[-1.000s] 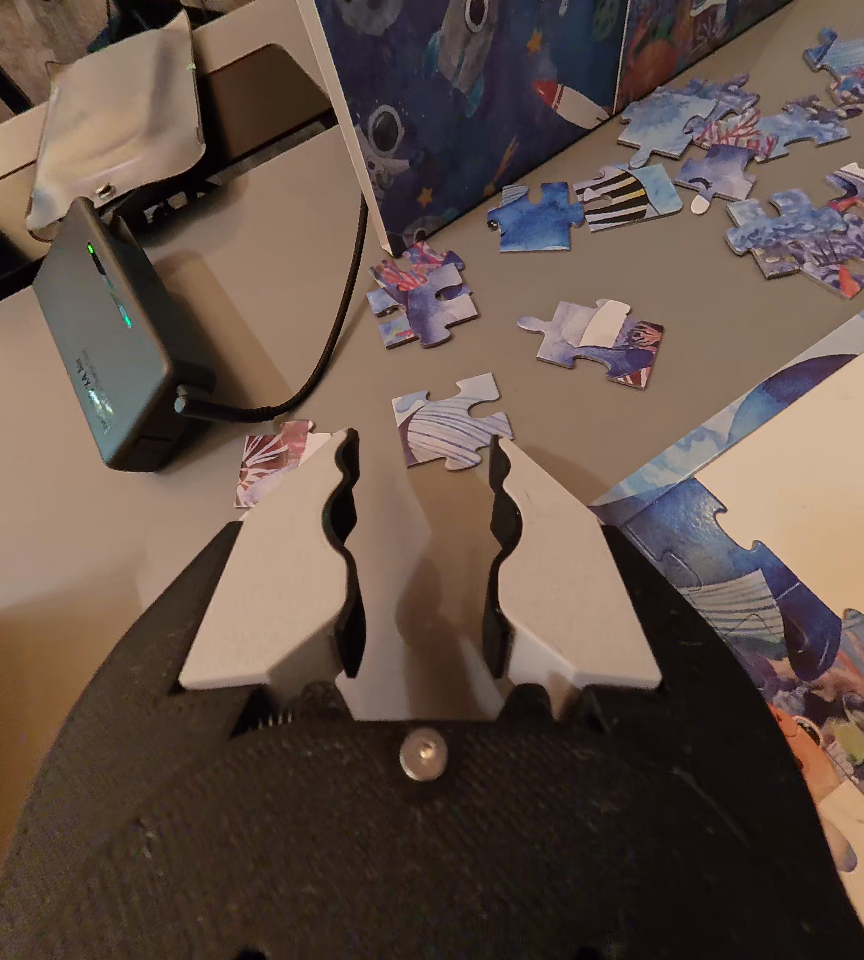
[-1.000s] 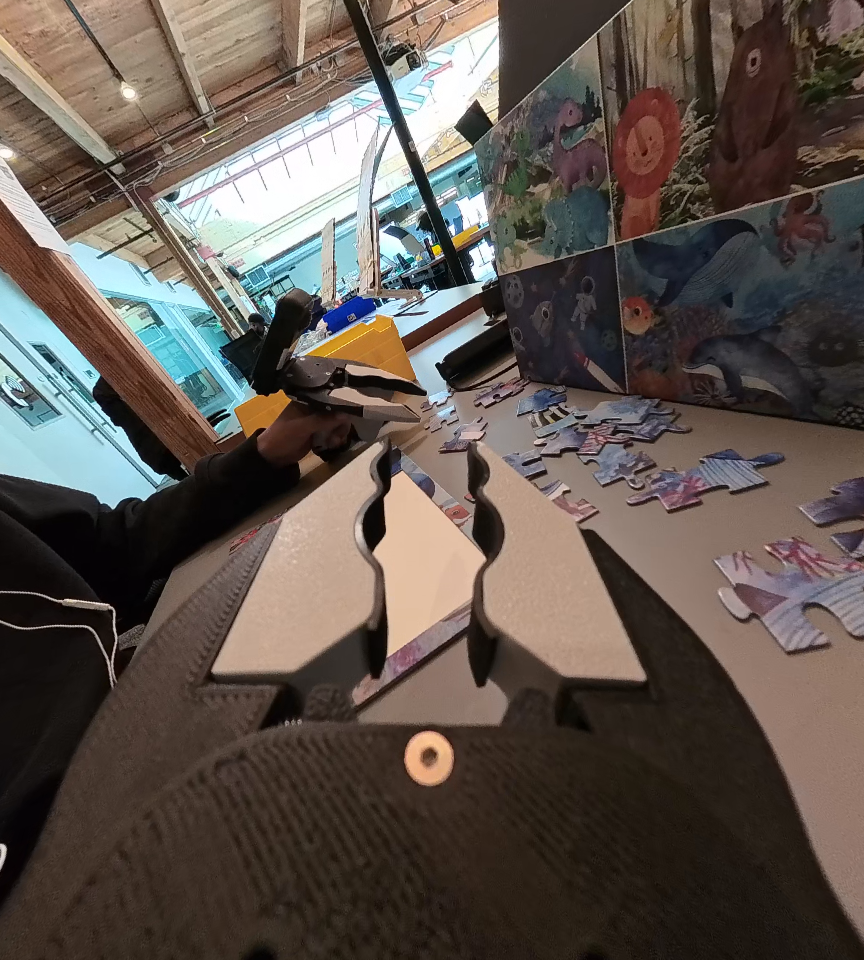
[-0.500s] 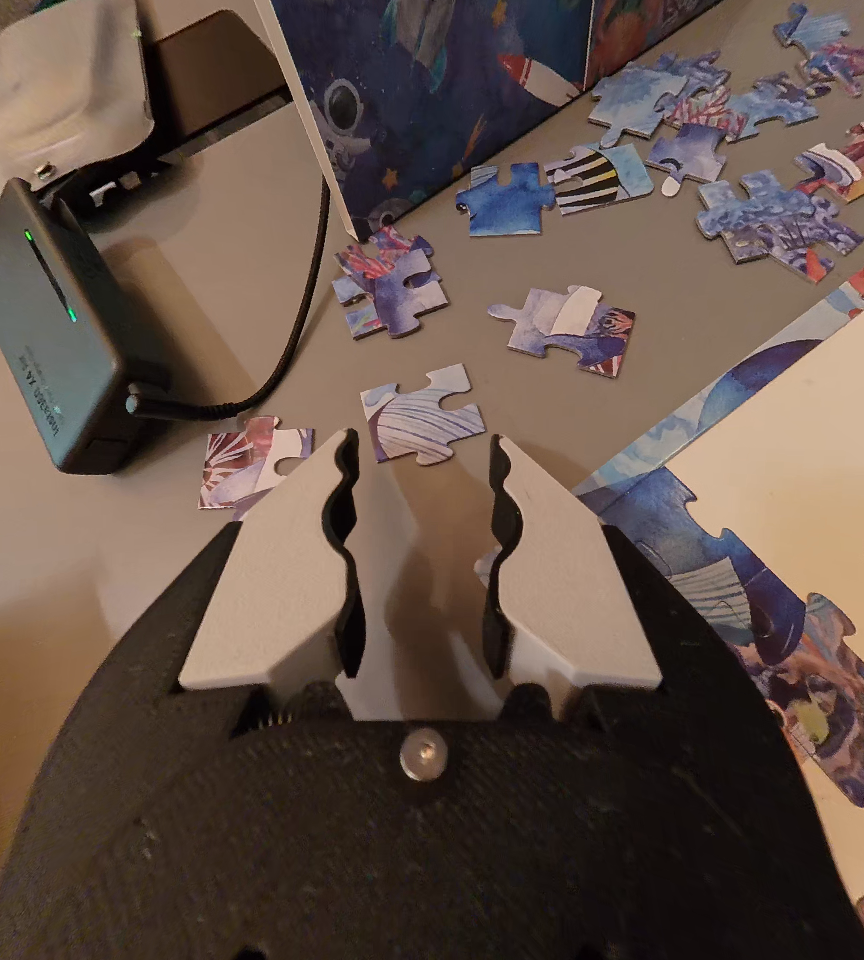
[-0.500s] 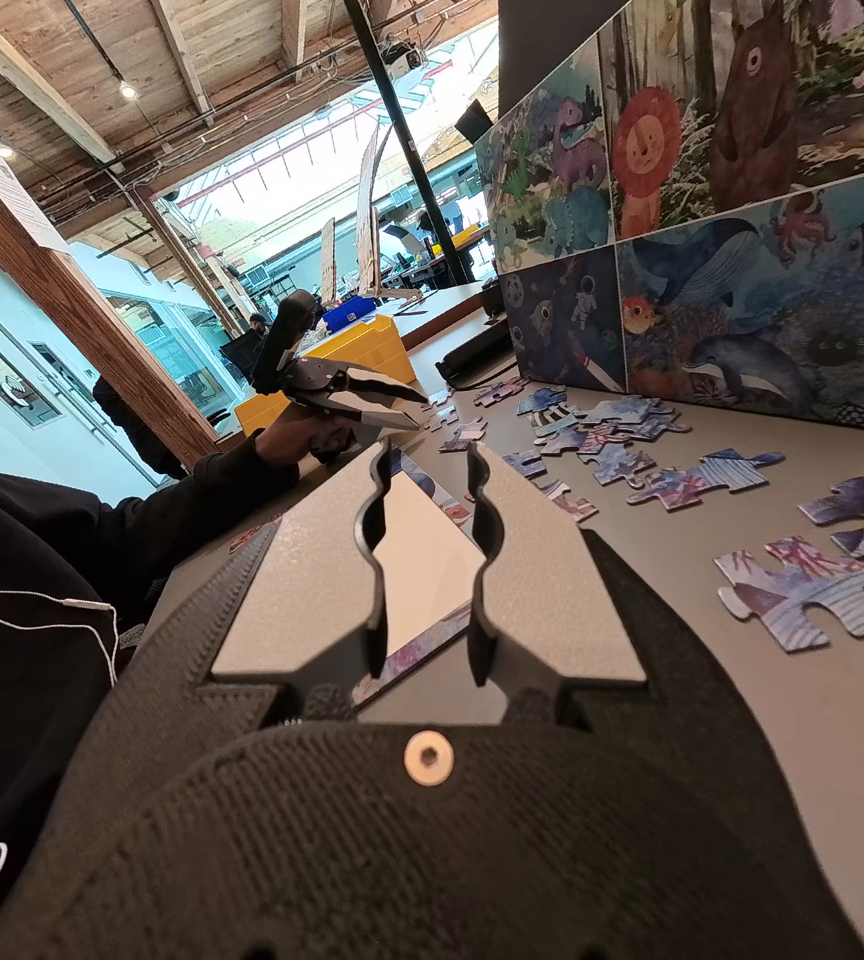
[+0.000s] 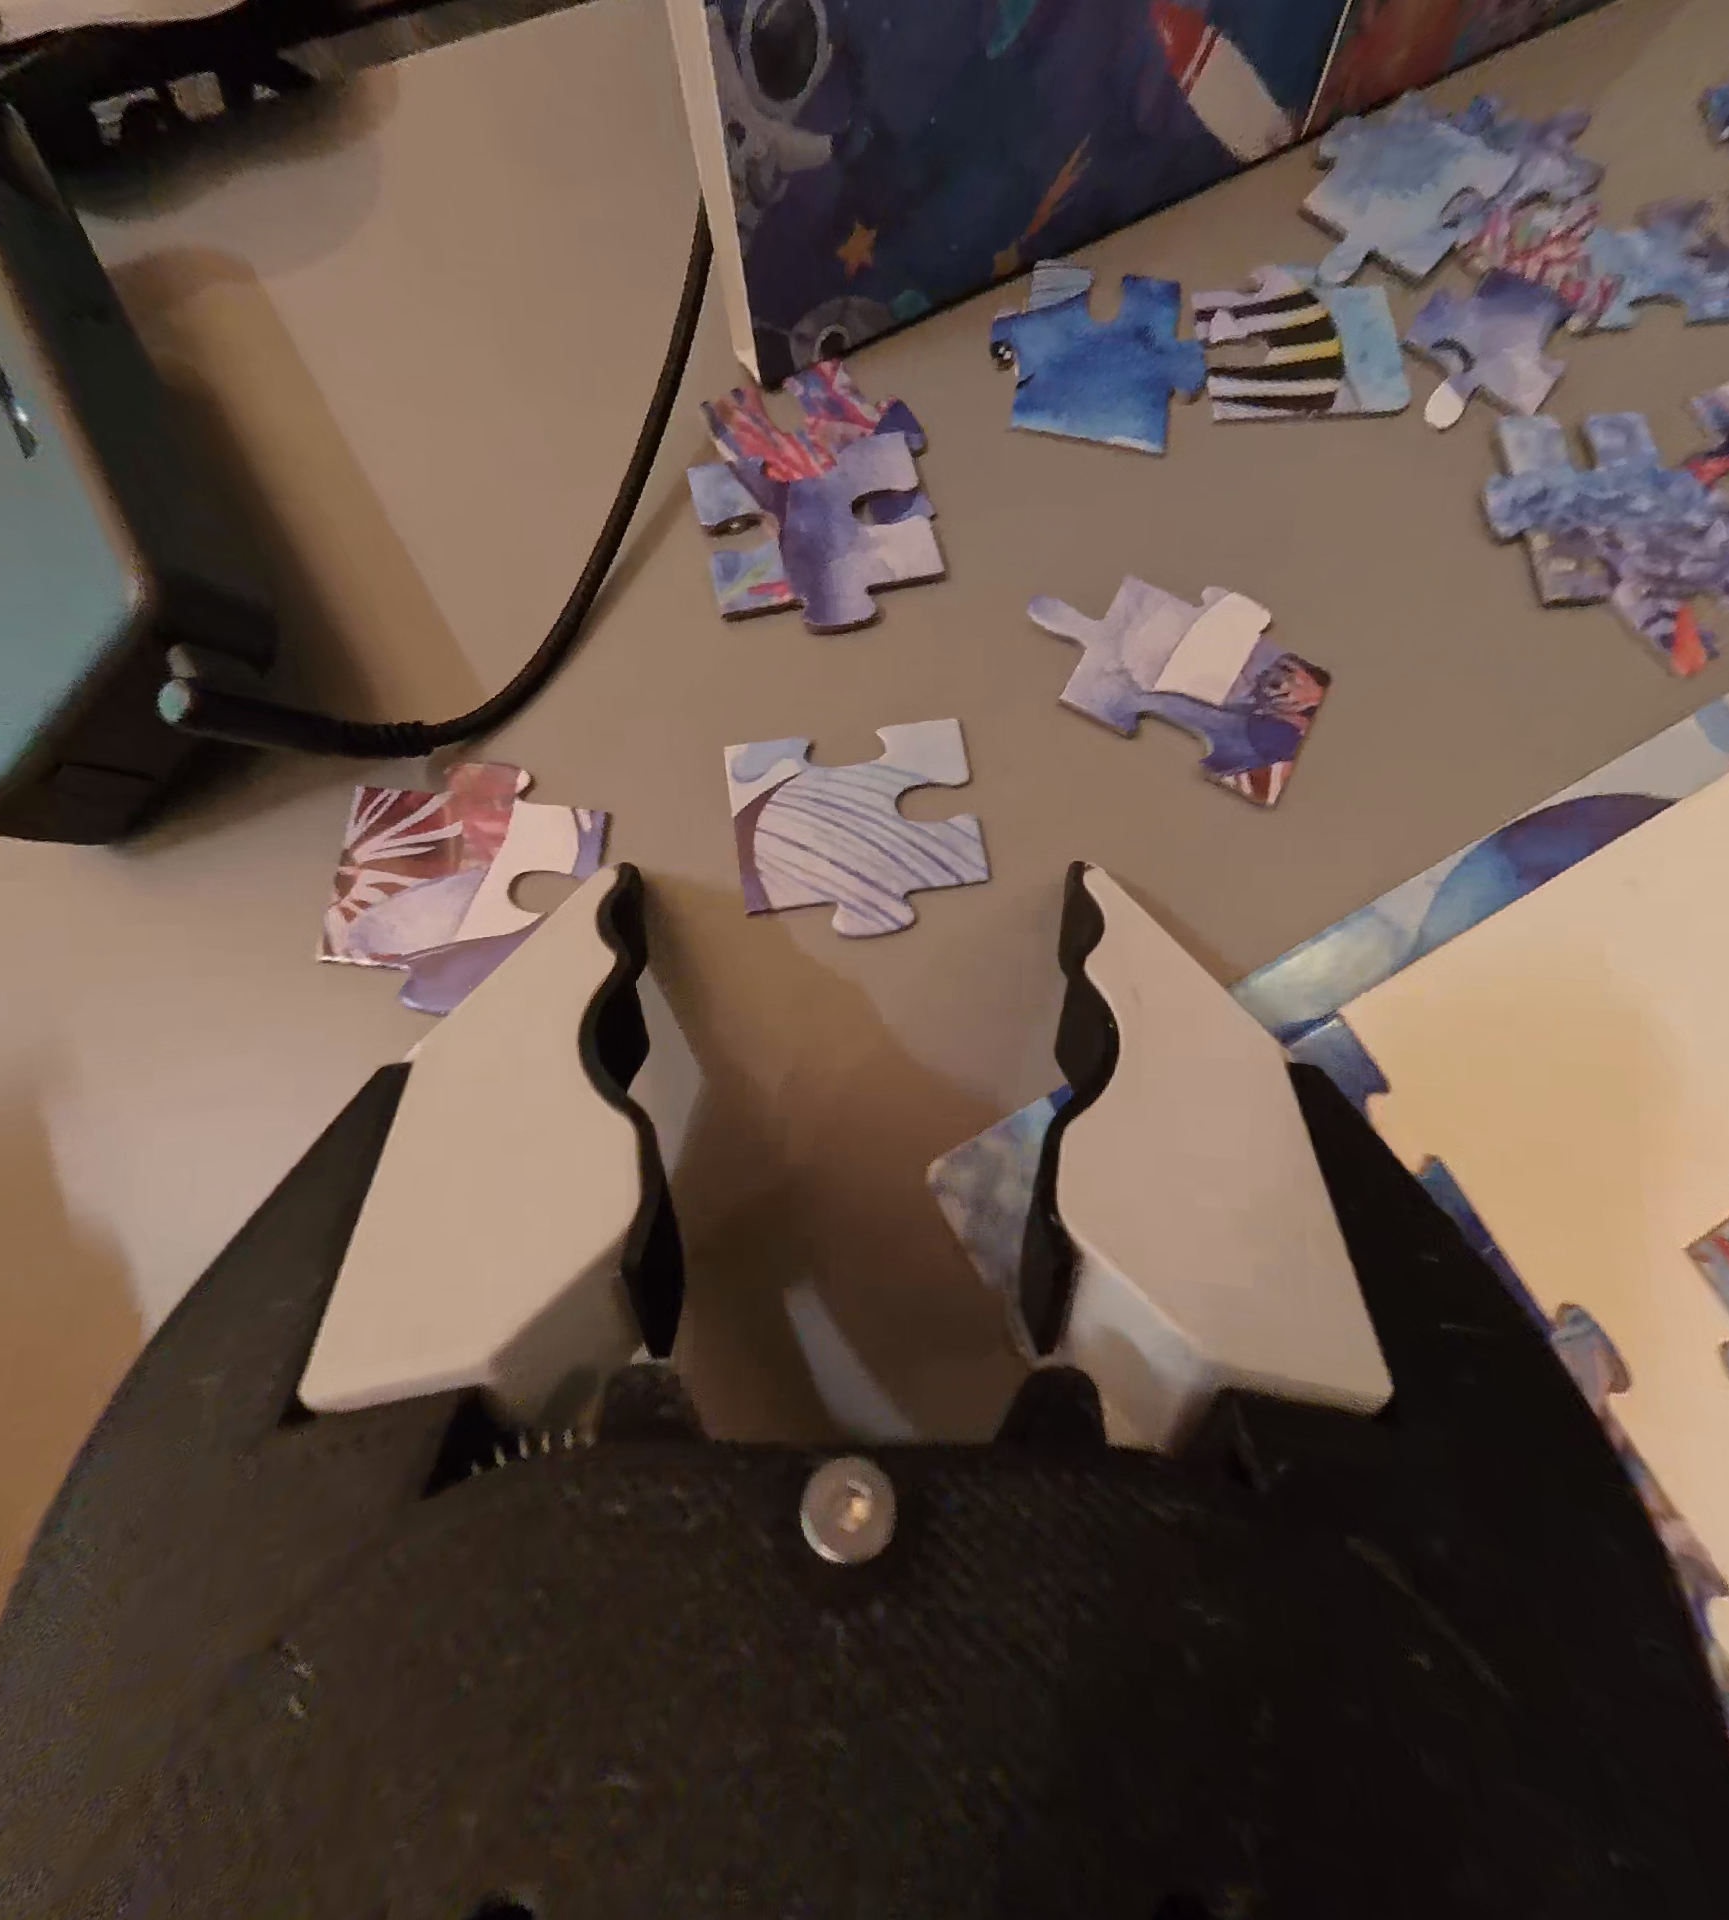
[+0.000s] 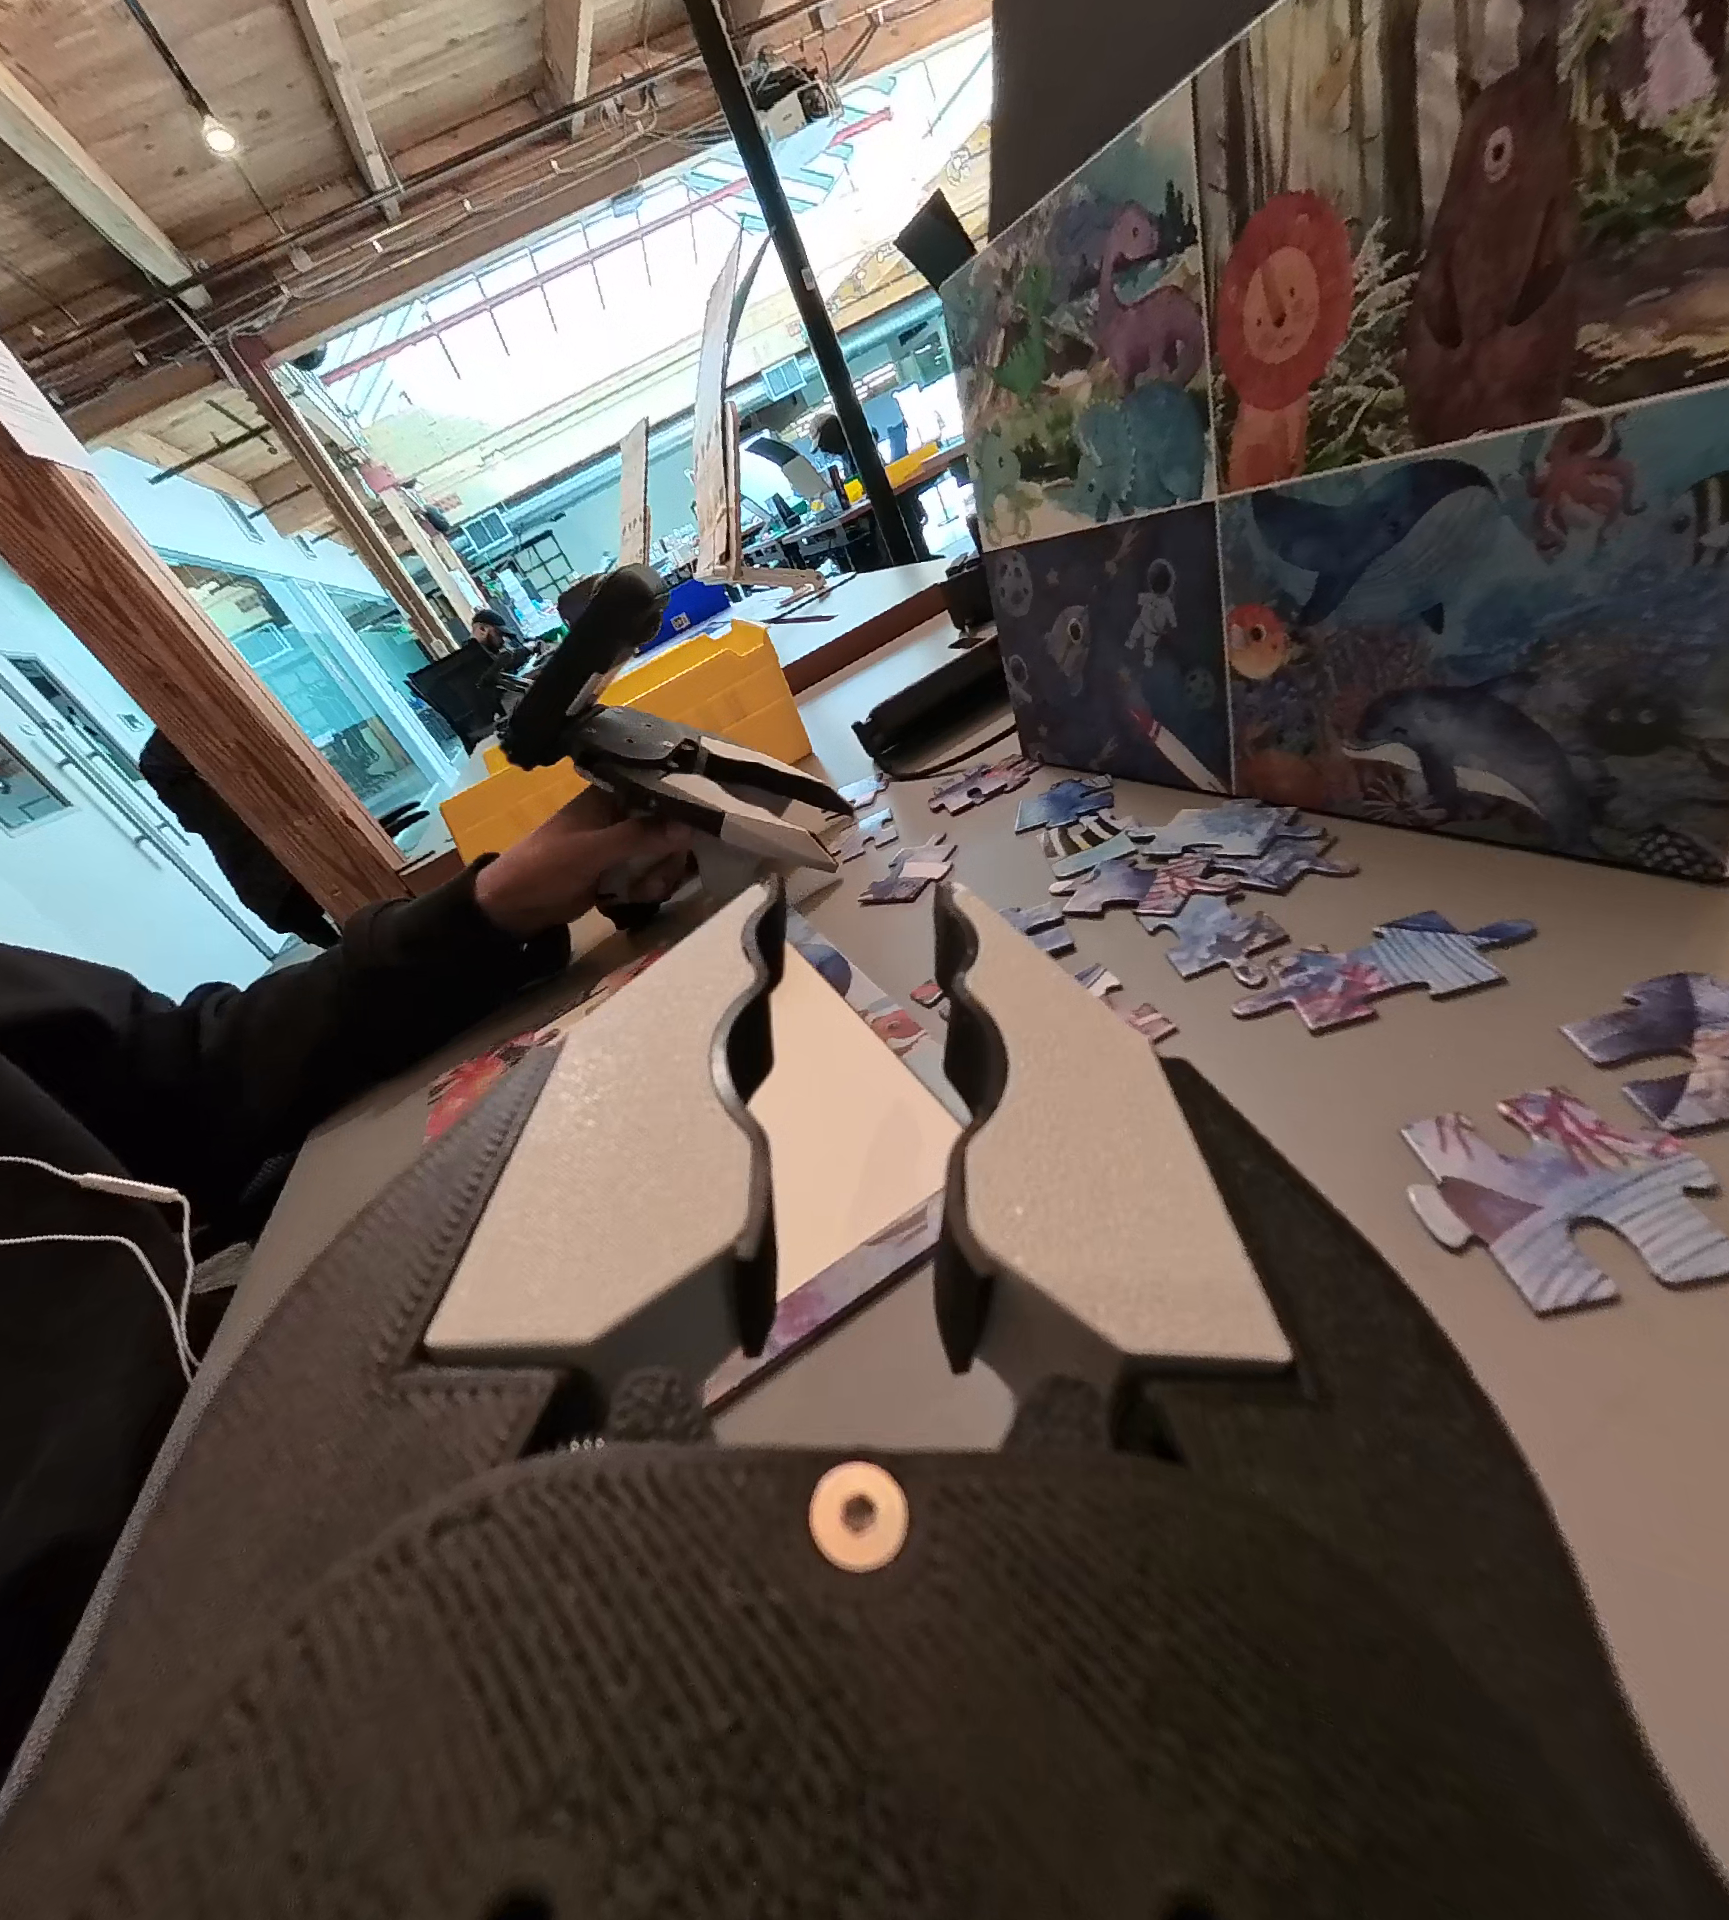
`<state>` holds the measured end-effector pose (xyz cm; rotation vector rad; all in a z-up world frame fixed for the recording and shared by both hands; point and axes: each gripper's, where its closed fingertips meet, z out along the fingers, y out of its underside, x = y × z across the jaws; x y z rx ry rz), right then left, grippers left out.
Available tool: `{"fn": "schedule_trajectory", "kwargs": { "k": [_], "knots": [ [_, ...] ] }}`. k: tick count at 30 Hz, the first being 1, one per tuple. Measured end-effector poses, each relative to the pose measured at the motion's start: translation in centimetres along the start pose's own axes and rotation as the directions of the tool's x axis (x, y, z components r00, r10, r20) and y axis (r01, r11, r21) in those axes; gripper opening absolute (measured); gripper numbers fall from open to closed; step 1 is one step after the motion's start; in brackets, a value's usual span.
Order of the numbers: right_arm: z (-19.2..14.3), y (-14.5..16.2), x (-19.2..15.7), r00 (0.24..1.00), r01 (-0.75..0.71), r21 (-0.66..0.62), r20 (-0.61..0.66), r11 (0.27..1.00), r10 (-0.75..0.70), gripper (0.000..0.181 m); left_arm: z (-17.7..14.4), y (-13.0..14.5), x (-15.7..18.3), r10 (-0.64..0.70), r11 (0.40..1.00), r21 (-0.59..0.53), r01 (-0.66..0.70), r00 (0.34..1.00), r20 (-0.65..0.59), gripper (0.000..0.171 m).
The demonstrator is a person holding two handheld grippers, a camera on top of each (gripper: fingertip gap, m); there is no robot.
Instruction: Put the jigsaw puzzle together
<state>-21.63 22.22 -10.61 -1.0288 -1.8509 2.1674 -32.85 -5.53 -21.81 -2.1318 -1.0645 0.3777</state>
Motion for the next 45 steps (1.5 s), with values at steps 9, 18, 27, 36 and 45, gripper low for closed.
{"fn": "schedule_trajectory", "kwargs": {
  "k": [9, 18, 27, 36, 45],
  "knots": [
    [-0.4, -1.0, -0.3, 1.0, -0.01, 0.051, 0.011, 0.999, 0.009, 0.026, 0.2, -0.1, 1.1, 0.057, 0.998, -0.005, -0.057, 0.998, 0.009, 0.046],
    [-0.7, -1.3, -0.4, 1.0, 0.0, 0.061, 0.004, 0.998, 0.0, 0.026, -2.2, -1.1, 3.4, 0.159, 0.982, 0.132, -0.136, 0.971, -0.181, 0.044],
    [-0.3, -0.7, -0.5, 1.0, 0.001, 0.037, 0.008, 0.999, -0.001, 0.026, -4.6, 3.0, 12.8, 0.557, 0.822, 0.21, -0.529, 0.67, -0.491, 0.044],
    [-0.1, -0.6, -0.7, 1.0, 0.002, 0.029, 0.018, 1.0, -0.002, 0.026, -3.5, 3.6, 11.4, 0.596, 0.792, 0.169, -0.587, 0.682, -0.424, 0.045],
    [0.0, -0.4, -0.6, 1.0, -0.004, 0.026, 0.018, 1.0, 0.003, 0.026, -3.3, 3.2, 10.5, 0.613, 0.783, 0.161, -0.6, 0.702, -0.363, 0.049]
  ]
}}
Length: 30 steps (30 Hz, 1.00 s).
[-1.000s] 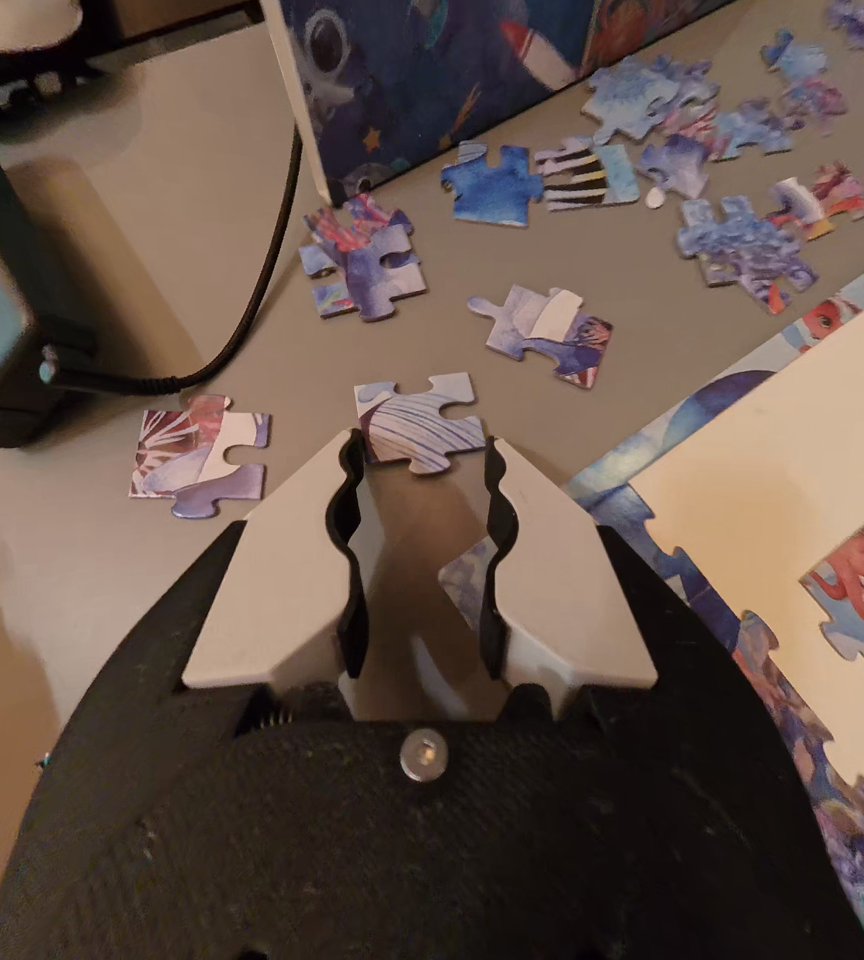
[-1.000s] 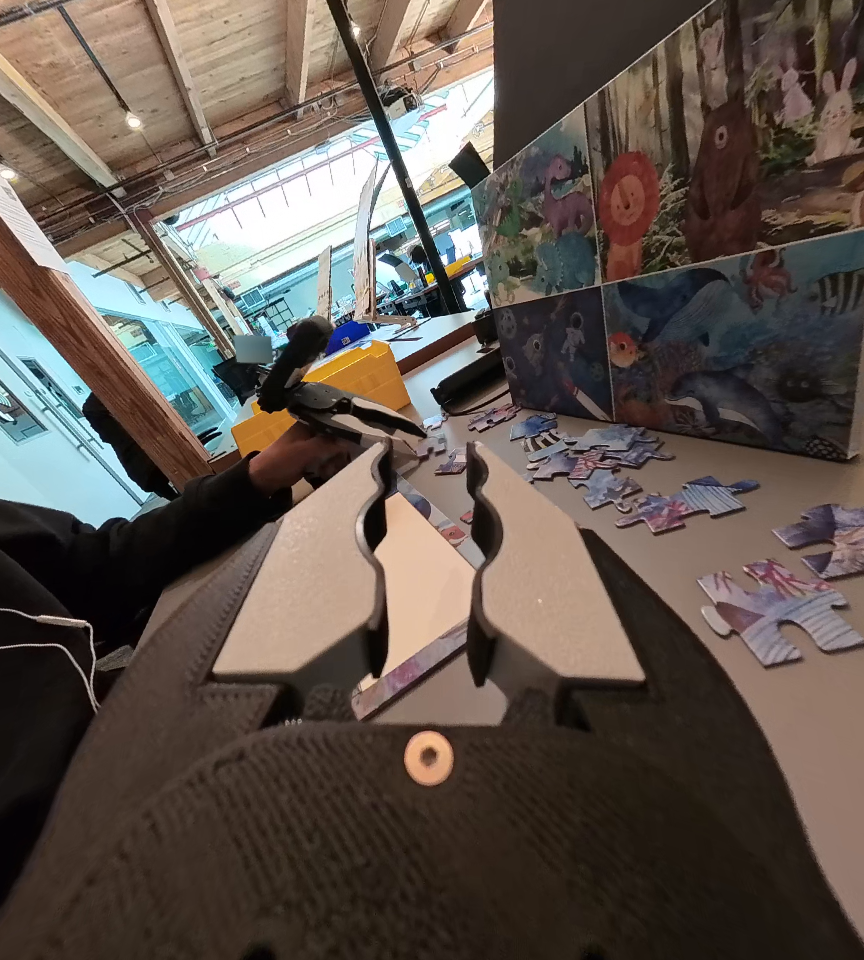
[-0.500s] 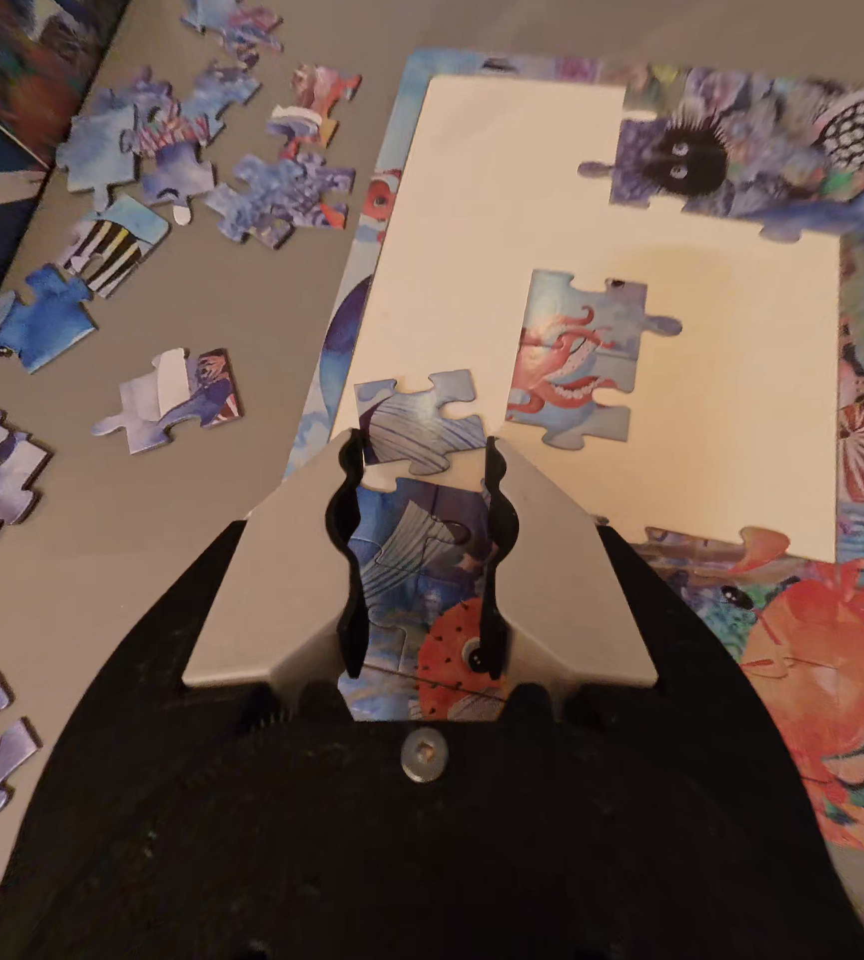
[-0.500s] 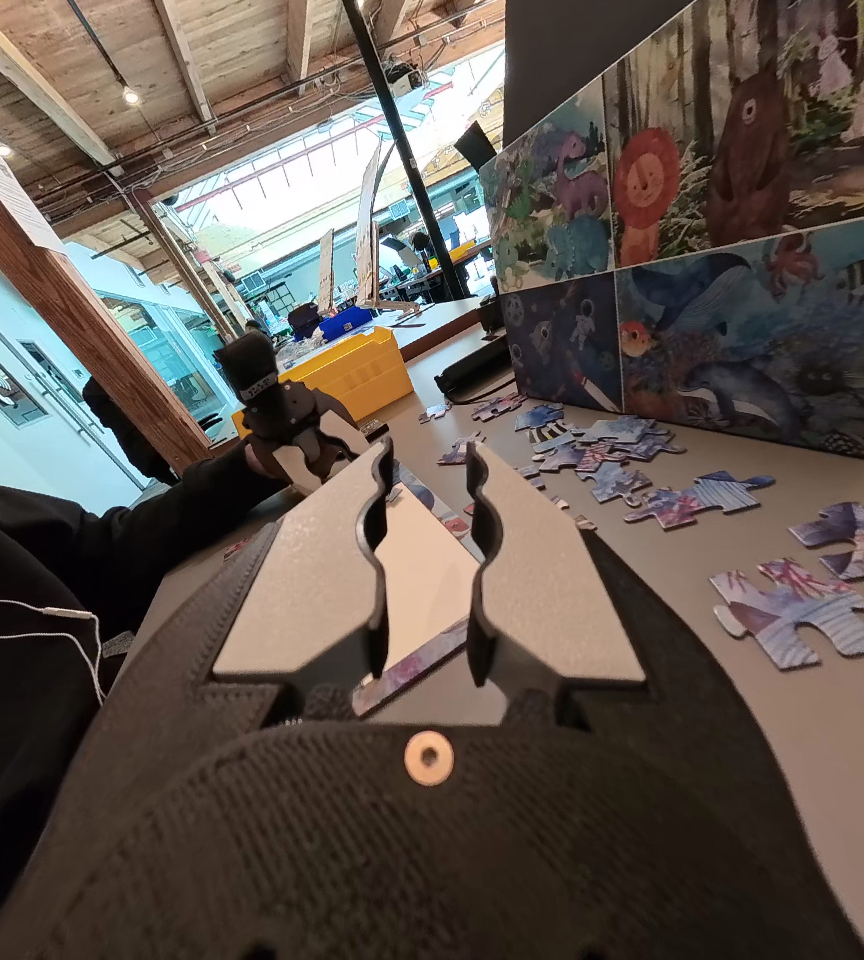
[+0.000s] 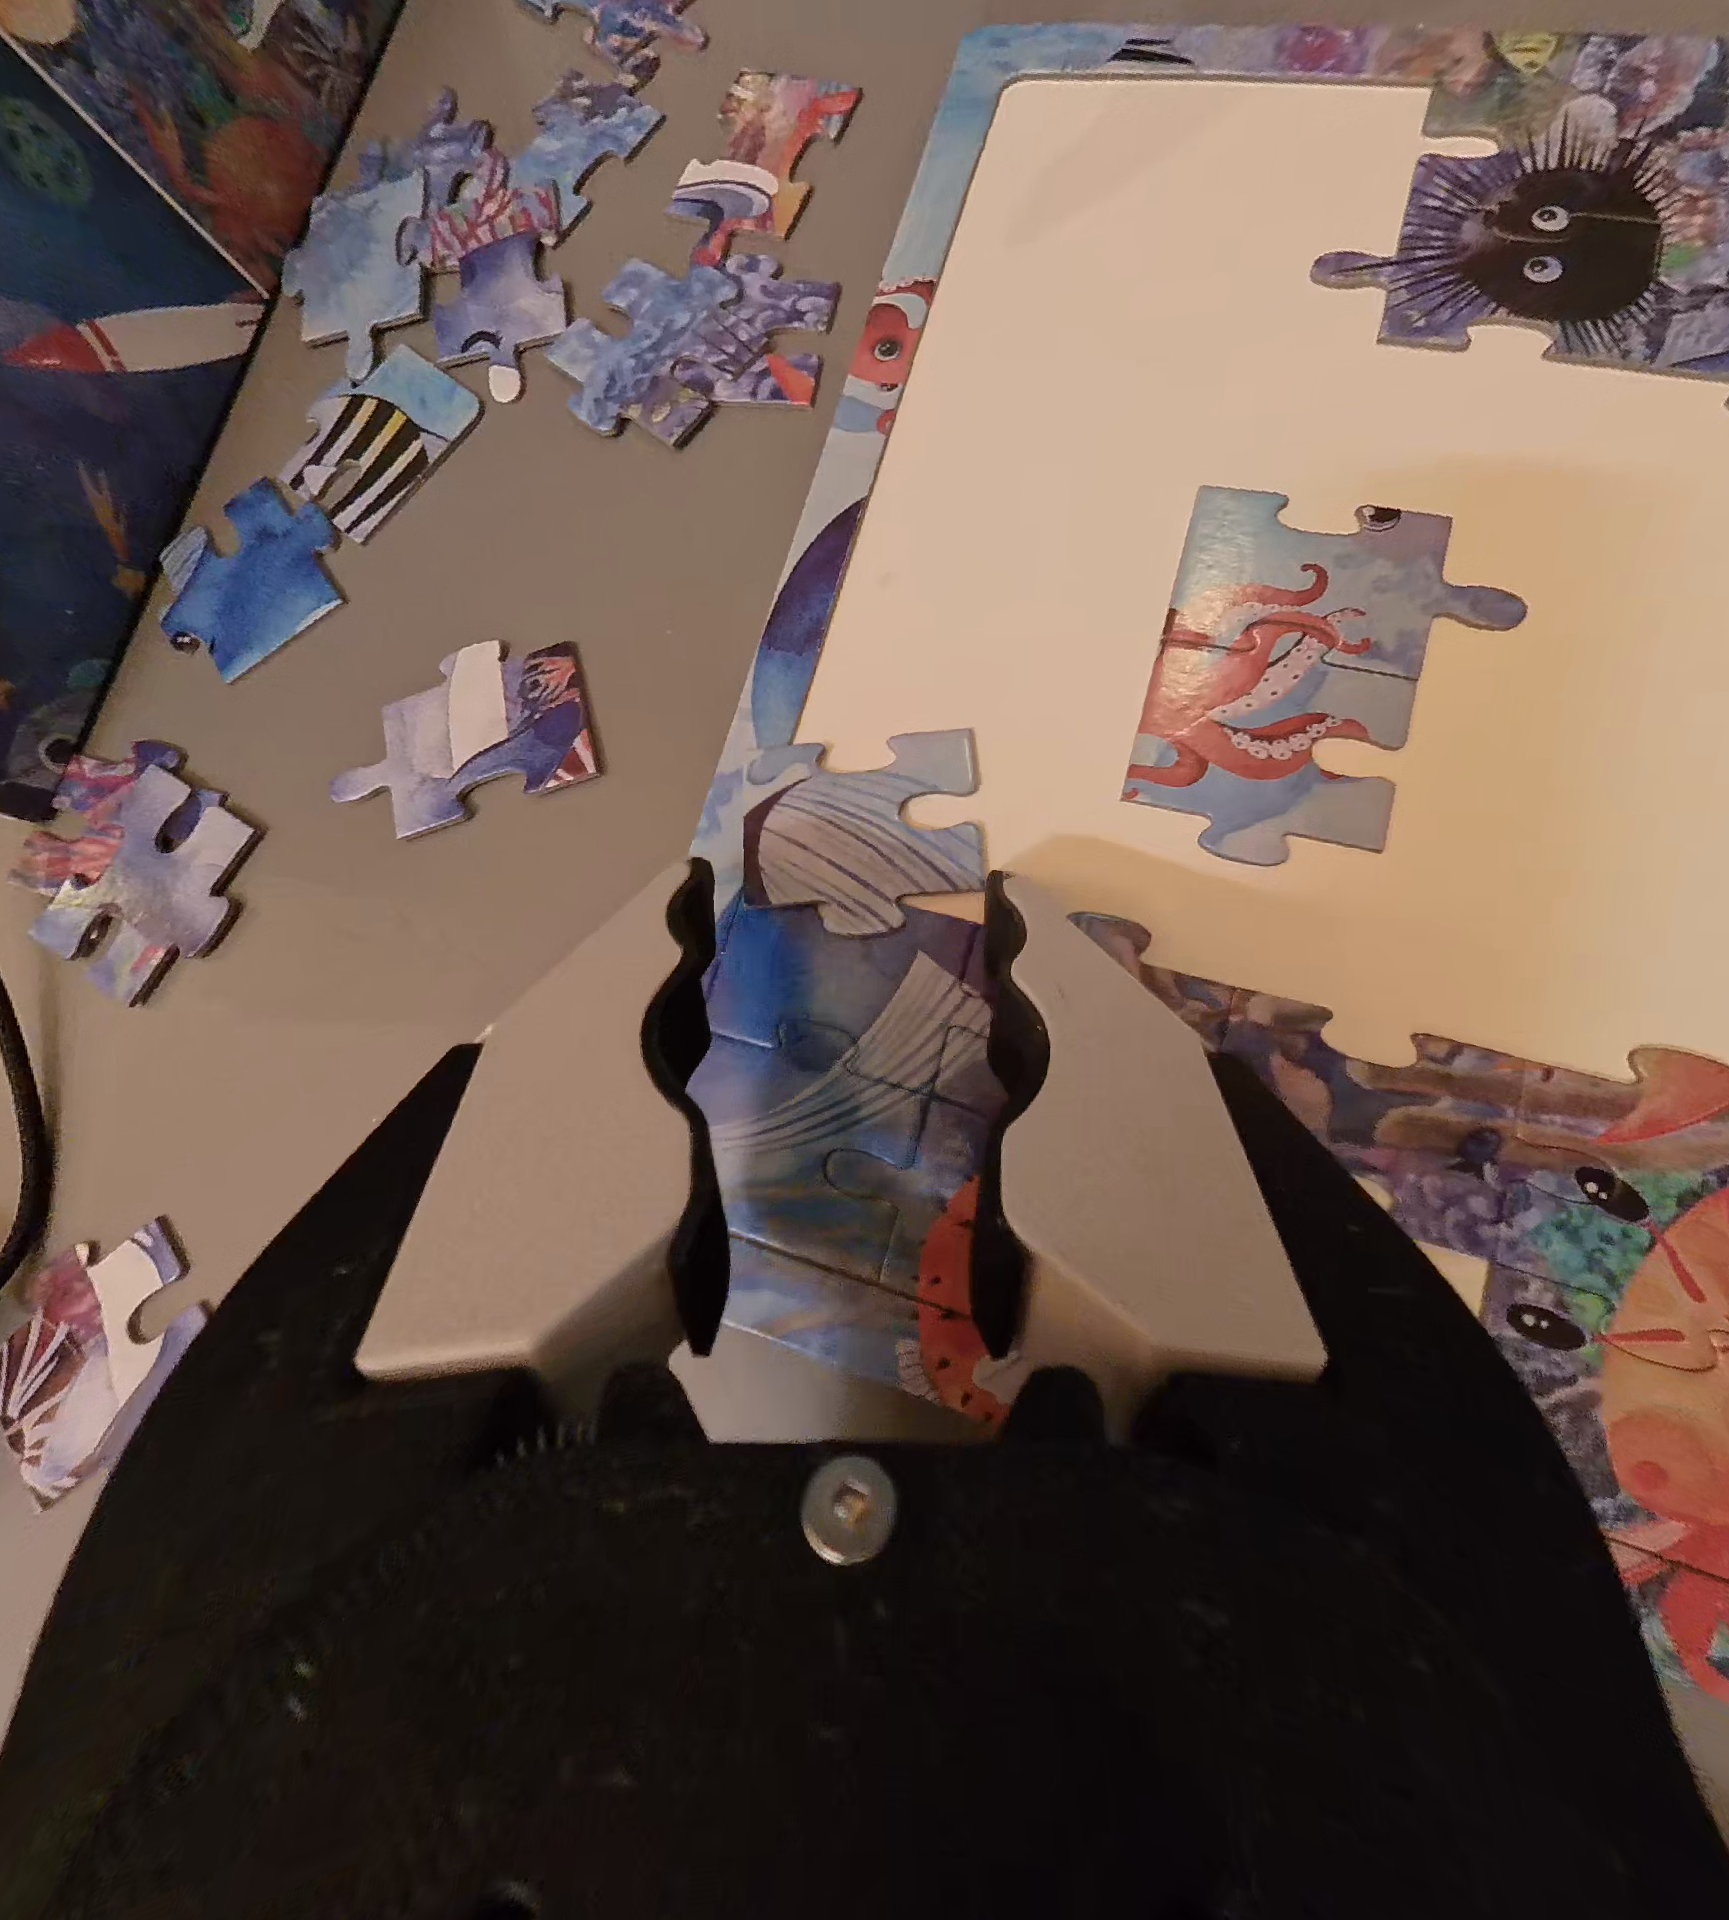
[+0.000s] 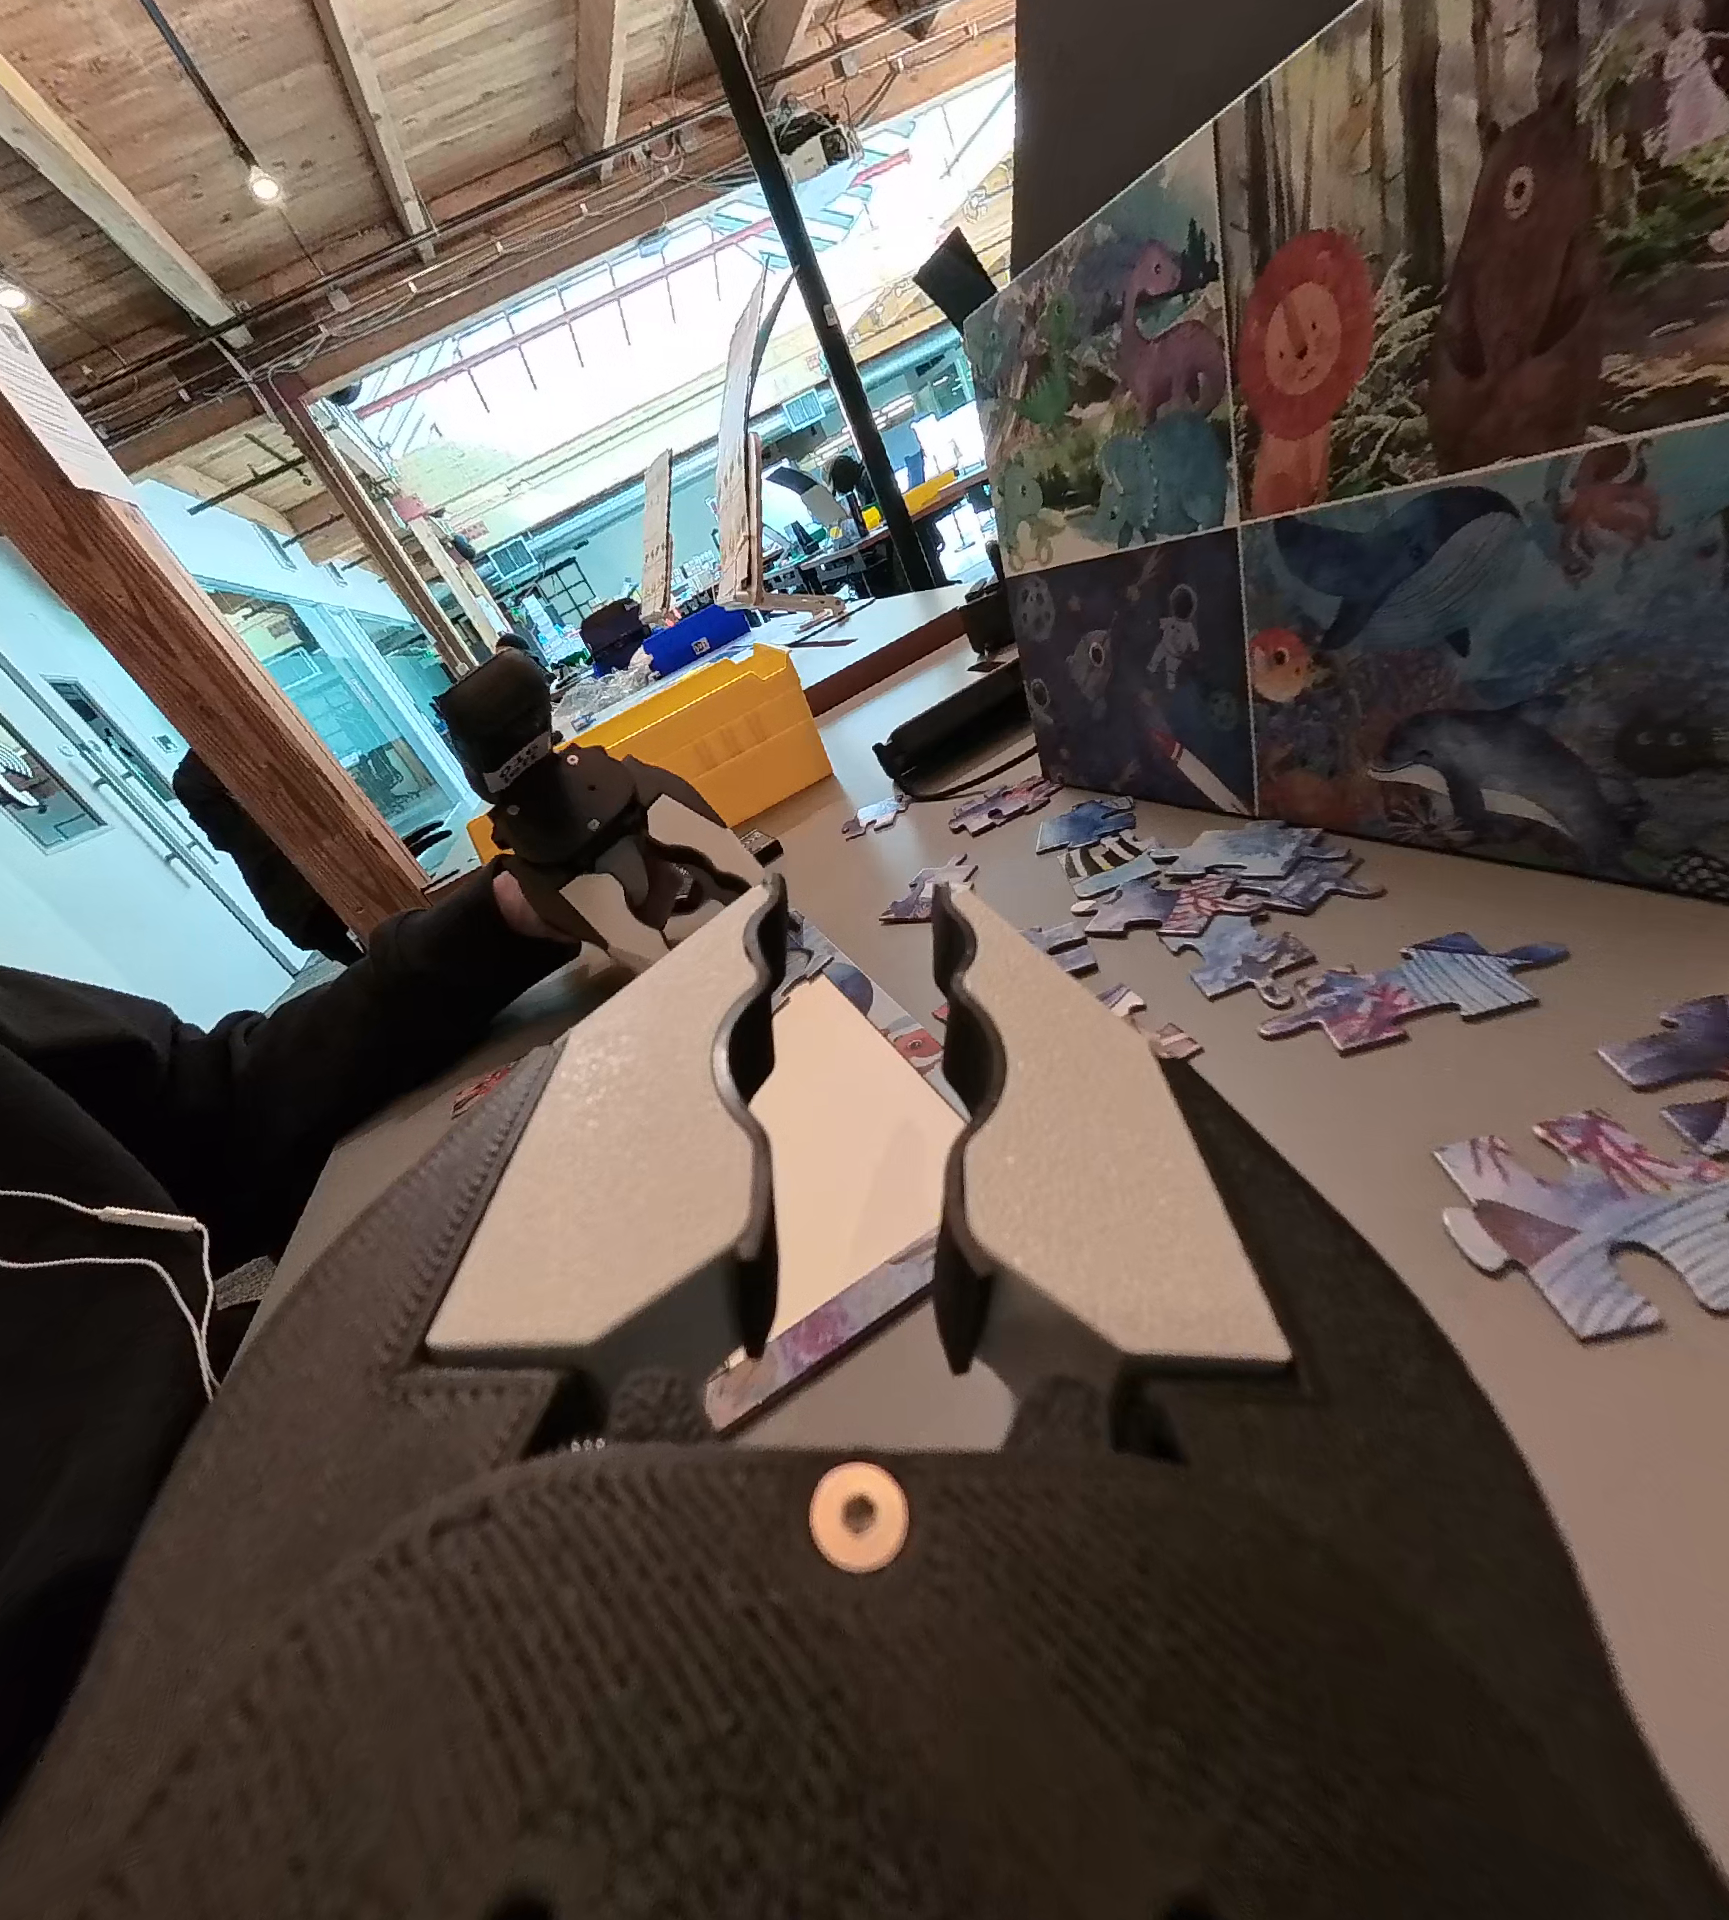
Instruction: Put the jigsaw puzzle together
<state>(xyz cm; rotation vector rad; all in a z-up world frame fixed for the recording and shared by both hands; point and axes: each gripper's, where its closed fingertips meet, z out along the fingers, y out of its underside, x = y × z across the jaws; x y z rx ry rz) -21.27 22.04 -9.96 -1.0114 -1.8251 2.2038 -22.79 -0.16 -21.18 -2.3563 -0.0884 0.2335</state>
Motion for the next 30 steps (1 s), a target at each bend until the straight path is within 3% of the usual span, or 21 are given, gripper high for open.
{"fn": "schedule_trajectory", "kwargs": {
  "k": [18, 26, 30],
  "knots": [
    [0.0, 0.0, 0.0, 1.0, -0.002, 0.0, 0.003, 1.0, 0.002, 0.026, -0.3, -0.1, 0.0, -0.032, 0.999, 0.025, 0.033, 0.999, -0.025, 0.051],
    [0.0, 0.1, 0.0, 1.0, 0.001, -0.005, 0.001, 1.0, -0.001, 0.026, 0.7, -0.4, -1.2, -0.083, 0.996, 0.027, 0.081, 0.995, 0.057, 0.071],
    [0.0, 0.1, 0.1, 1.0, -0.002, -0.004, -0.002, 1.0, 0.002, 0.026, 0.8, -0.2, -0.9, -0.094, 0.995, 0.017, 0.094, 0.995, 0.032, 0.066]
  ]
}}
